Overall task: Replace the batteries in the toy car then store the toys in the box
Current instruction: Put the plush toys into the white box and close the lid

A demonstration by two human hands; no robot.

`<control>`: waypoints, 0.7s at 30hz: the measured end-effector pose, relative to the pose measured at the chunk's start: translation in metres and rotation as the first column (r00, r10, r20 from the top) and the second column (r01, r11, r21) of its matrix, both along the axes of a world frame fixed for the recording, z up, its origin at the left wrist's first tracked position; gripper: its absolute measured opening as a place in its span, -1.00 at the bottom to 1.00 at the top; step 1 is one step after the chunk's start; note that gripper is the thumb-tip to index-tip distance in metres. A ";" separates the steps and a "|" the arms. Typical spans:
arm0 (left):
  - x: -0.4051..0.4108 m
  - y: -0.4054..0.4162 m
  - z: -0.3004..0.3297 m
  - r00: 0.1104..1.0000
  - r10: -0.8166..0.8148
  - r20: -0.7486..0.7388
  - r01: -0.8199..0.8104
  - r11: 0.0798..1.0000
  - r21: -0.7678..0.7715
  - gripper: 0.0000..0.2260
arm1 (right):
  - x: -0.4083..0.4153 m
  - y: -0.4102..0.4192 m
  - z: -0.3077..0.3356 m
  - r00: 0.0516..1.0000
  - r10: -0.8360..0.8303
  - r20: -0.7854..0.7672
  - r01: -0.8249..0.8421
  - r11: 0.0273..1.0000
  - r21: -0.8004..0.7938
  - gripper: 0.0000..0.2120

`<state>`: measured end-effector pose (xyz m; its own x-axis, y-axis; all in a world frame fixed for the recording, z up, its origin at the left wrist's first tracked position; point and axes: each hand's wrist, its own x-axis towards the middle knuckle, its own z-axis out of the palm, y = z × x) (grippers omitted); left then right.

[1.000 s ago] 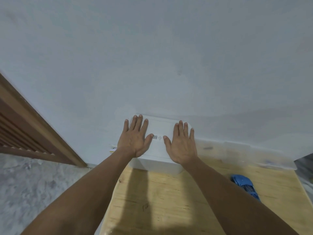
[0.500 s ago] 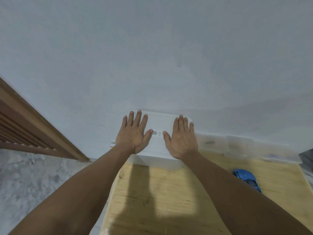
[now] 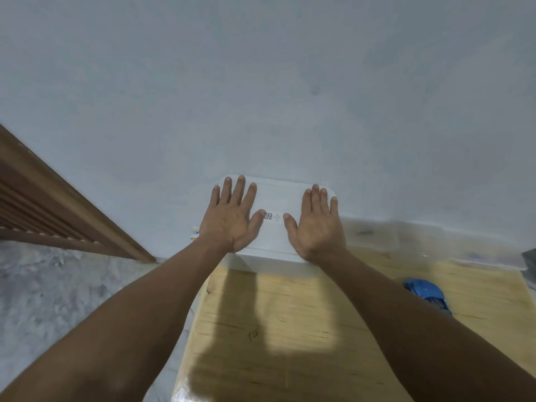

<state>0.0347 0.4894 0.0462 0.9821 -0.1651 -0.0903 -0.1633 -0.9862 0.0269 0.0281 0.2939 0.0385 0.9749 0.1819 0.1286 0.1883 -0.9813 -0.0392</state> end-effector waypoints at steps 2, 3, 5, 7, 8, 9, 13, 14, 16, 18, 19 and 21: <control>0.001 0.000 0.000 1.000 -0.002 -0.001 0.002 1.000 0.009 -0.39 | 0.001 0.000 0.000 1.000 0.001 -0.019 -0.001 1.000 -0.002 -0.29; 0.002 0.000 -0.001 1.000 -0.003 -0.003 0.003 1.000 0.012 -0.39 | 0.001 0.000 0.001 1.000 -0.002 -0.031 0.002 1.000 -0.003 -0.28; 0.001 0.000 0.000 1.000 -0.005 -0.009 0.005 1.000 0.020 -0.38 | 0.001 0.000 0.006 0.997 -0.011 -0.078 0.009 1.000 -0.016 -0.25; 0.000 -0.001 0.000 1.000 -0.008 0.002 0.008 1.000 0.020 -0.38 | 0.002 -0.001 0.010 0.991 -0.019 -0.133 0.017 1.000 -0.016 -0.26; -0.001 -0.001 0.001 1.000 -0.006 0.006 0.006 1.000 0.013 -0.38 | 0.002 -0.002 0.012 0.987 -0.015 -0.157 0.013 1.000 -0.010 -0.27; -0.001 -0.001 0.001 1.000 -0.002 0.006 0.002 1.000 0.008 -0.38 | 0.002 -0.003 0.013 0.985 -0.007 -0.172 0.007 1.000 -0.005 -0.28; -0.004 -0.003 0.002 1.000 0.011 0.004 -0.011 1.000 0.016 -0.39 | -0.004 -0.007 0.015 0.993 0.040 -0.111 -0.030 0.996 0.087 -0.38; -0.005 -0.004 0.003 1.000 0.017 0.016 -0.018 1.000 0.020 -0.41 | -0.007 -0.007 0.015 0.996 0.051 -0.067 -0.042 0.991 0.130 -0.44; -0.009 -0.008 0.008 0.998 0.026 0.052 -0.030 0.997 0.069 -0.47 | -0.017 -0.011 0.015 0.999 0.049 -0.017 -0.044 0.977 0.207 -0.54; -0.018 -0.016 0.014 0.995 0.030 0.091 -0.040 0.994 0.105 -0.51 | -0.031 -0.024 0.013 0.999 0.038 -0.004 -0.035 0.959 0.282 -0.57; -0.023 -0.021 0.016 0.994 0.016 0.111 -0.025 0.996 0.082 -0.53 | -0.038 -0.034 0.011 1.000 0.030 -0.001 -0.028 0.947 0.320 -0.56; -0.037 -0.036 0.018 0.990 -0.066 0.121 0.064 0.998 0.020 -0.50 | -0.052 -0.058 0.006 1.000 -0.019 0.001 0.017 0.916 0.402 -0.55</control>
